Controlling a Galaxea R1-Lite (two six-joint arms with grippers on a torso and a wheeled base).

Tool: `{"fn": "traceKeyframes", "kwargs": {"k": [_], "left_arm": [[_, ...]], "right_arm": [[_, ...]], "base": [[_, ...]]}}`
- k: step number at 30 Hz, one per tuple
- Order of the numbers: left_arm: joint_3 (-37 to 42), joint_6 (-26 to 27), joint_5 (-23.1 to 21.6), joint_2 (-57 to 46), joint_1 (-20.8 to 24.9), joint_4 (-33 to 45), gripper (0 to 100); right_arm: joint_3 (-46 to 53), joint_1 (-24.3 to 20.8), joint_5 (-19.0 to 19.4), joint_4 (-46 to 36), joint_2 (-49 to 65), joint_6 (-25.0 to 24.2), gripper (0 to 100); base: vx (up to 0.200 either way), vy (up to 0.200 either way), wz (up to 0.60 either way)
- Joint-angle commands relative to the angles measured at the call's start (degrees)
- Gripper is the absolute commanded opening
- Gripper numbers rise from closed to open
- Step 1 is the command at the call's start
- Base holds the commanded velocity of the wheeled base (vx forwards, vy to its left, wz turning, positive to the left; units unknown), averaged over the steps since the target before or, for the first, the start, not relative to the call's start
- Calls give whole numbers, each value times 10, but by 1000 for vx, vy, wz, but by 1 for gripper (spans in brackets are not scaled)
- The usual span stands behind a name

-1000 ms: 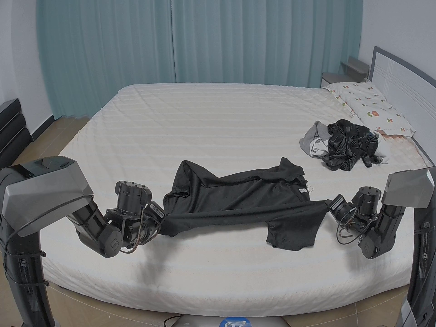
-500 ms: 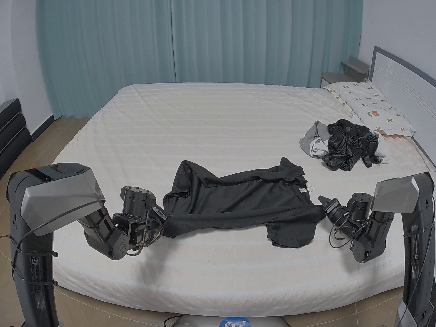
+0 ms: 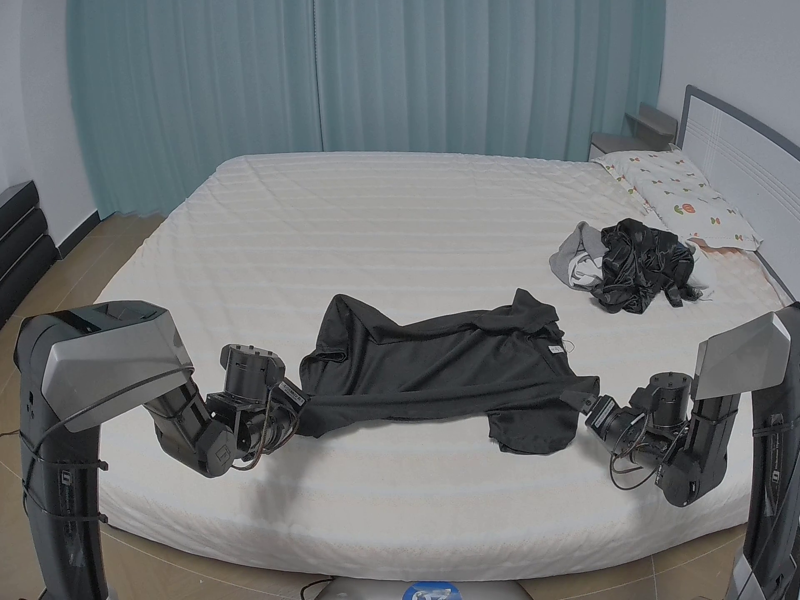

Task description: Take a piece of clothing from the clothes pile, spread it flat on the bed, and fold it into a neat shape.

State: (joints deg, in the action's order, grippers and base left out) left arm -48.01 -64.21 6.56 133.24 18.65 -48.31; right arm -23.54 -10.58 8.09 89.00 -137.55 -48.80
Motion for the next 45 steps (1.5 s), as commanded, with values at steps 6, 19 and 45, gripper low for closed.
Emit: {"fn": "traceKeyframes", "kwargs": {"k": [6,19,45], "left_arm": [[0,1,-1,3,0,0,0],[0,2,-1,2,1,0,0],[133,190,0,-157,76,197,0]], "right_arm": [[11,-36,-1,6,-36,5,100],[13,-38,-6,5,-30,7,0],[226,23,15,-124,170,238,0]], "base": [[0,0,0],[0,0,0],[0,0,0]]}}
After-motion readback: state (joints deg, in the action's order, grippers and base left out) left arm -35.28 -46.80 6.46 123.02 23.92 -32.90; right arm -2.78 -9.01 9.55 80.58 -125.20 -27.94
